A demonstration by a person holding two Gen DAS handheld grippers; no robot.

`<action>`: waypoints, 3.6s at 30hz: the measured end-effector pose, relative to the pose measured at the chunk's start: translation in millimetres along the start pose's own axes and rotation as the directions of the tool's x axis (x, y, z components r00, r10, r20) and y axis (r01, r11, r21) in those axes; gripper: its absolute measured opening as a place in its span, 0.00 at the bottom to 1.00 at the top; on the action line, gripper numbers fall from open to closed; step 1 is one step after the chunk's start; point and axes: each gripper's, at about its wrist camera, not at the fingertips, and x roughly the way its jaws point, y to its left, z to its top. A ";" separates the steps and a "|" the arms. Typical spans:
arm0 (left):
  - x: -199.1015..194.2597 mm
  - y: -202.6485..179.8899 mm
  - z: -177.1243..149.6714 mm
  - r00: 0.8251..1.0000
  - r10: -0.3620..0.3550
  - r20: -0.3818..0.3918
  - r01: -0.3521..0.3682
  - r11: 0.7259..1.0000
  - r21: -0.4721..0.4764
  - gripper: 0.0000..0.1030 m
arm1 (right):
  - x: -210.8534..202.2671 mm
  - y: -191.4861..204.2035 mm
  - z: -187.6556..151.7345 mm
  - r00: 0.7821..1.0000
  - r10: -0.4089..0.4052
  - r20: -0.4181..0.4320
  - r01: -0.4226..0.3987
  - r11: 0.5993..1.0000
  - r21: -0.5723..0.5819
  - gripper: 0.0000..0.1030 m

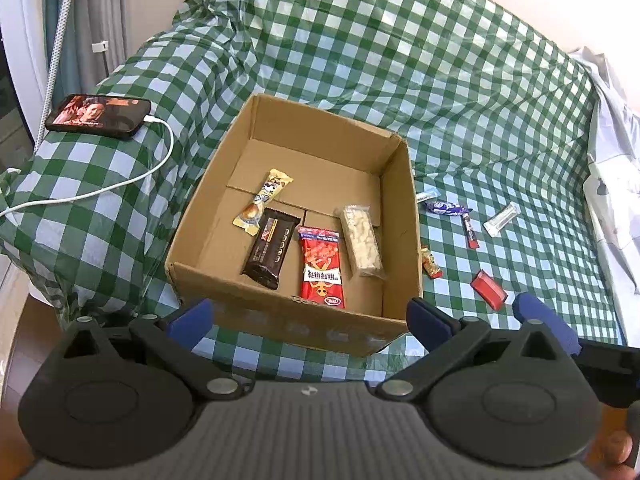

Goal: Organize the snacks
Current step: 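Move both tools back toward the small red pack and candy bars, then grasp the red square pack with the right tool while the left tool grasps the red-wrapped candy bar, then carry both snacks over the cardboard box and lower them inside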

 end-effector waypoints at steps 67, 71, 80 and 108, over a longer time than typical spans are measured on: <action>395.9 -242.9 29.8 0.904 0.155 -0.399 -0.064 0.970 0.232 0.99 | -6.1 -309.8 170.8 0.502 -0.803 0.322 0.812 0.309 -0.495 1.00; 374.8 -236.9 36.3 0.928 0.159 -0.336 -0.096 0.976 0.198 0.35 | -4.3 -303.3 161.7 0.492 -0.817 0.300 0.815 0.310 -0.490 1.00; 329.1 -240.8 43.8 0.949 0.071 -0.308 0.010 0.967 0.256 0.18 | -11.0 -278.5 139.9 0.548 -0.777 0.310 0.799 0.376 -0.470 0.42; 34.9 -11.1 -8.9 0.999 0.038 -0.036 -0.035 0.996 0.080 0.18 | 11.1 -4.4 -44.9 0.876 -0.428 0.221 0.467 0.639 -0.612 0.43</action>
